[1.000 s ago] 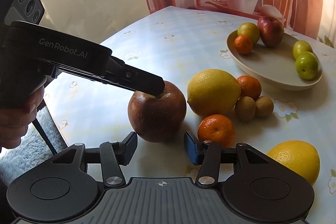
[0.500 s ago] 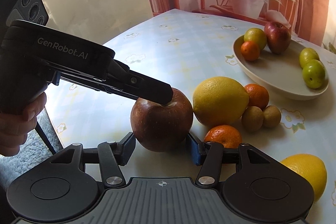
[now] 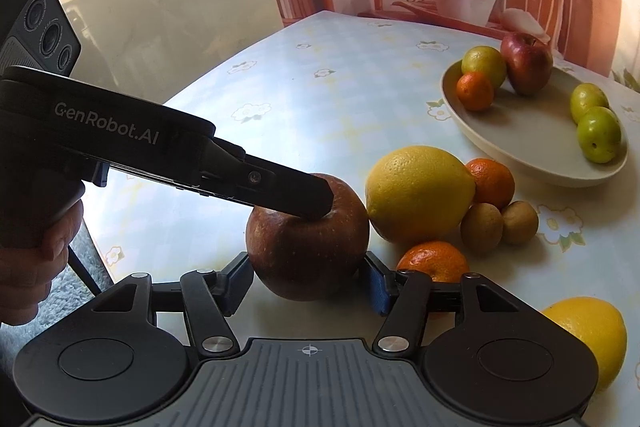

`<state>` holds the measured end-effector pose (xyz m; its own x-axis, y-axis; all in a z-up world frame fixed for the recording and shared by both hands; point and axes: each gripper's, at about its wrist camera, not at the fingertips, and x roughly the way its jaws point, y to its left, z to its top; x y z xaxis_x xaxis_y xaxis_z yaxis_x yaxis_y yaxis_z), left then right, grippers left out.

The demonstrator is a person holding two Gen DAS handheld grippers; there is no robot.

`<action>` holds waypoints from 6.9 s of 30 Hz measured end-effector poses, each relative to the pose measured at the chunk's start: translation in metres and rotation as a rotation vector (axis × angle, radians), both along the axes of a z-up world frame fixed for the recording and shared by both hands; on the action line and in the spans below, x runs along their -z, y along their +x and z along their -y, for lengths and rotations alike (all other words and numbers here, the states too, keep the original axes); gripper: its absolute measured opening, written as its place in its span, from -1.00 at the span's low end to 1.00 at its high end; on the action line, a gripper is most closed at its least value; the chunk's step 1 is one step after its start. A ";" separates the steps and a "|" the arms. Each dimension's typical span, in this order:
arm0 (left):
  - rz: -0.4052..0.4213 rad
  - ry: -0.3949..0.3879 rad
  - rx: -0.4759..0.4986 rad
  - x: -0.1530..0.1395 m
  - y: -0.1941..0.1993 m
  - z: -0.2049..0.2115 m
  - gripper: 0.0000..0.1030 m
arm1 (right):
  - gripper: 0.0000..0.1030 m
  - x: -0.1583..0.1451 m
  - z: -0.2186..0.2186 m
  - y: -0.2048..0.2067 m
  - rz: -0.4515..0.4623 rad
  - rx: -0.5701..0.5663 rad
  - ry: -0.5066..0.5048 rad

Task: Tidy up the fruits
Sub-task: 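Close both tools on a large red-brown apple from opposite sides, then carry the red-brown apple onto the cream plate and open both tools, then withdraw both tools from the plate back to the fruit pile, then grasp a brown kiwi with the right tool while the left tool grasps a mandarin, then carry the kiwi and mandarin onto the cream plate and open both tools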

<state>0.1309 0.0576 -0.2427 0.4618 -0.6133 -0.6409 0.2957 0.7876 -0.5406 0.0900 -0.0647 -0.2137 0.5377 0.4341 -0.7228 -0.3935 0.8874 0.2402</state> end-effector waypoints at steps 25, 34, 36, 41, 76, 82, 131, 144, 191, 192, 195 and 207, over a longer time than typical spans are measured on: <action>0.183 0.007 0.150 -0.078 0.075 0.073 -0.12 | 0.04 -0.074 0.080 0.058 0.192 0.064 -0.051; 0.067 0.022 0.163 -0.047 0.142 0.110 -0.14 | 0.04 -0.040 0.113 0.114 0.106 0.096 -0.105; 0.062 0.030 0.160 -0.043 0.150 0.116 -0.15 | 0.04 -0.033 0.118 0.126 0.089 0.109 -0.106; 0.044 0.056 0.159 -0.035 0.170 0.126 -0.15 | 0.04 -0.021 0.125 0.148 0.054 0.131 -0.103; 0.145 0.100 0.106 -0.055 0.153 0.091 -0.21 | 0.11 -0.022 0.112 0.161 0.069 0.154 -0.329; 0.155 0.114 0.097 -0.056 0.148 0.086 -0.21 | 0.07 -0.022 0.113 0.157 0.087 0.135 -0.340; 0.164 0.261 0.097 -0.038 -0.018 0.074 -0.21 | -0.20 -0.025 0.136 -0.013 0.144 0.348 0.014; 0.096 0.335 0.119 -0.018 -0.012 0.098 -0.21 | -0.20 -0.020 0.142 -0.018 0.155 0.357 0.041; 0.374 0.367 -0.074 -0.061 -0.038 0.062 -0.23 | -0.47 0.009 0.110 0.050 -0.003 0.160 -0.005; 0.376 0.366 -0.074 -0.061 -0.038 0.062 -0.23 | -0.48 0.010 0.109 0.050 -0.007 0.158 -0.008; 0.380 0.366 -0.072 -0.060 -0.038 0.062 -0.23 | -0.51 0.013 0.110 0.052 -0.015 0.161 -0.007; 0.368 0.370 -0.052 -0.056 -0.031 0.064 -0.23 | -0.51 0.004 0.122 0.041 0.031 0.178 0.008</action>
<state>0.1002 -0.0063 -0.1865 0.7212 -0.3464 -0.5999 0.3689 0.9250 -0.0907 0.1310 -0.1866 -0.2173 0.6282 0.3360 -0.7018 -0.2379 0.9417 0.2379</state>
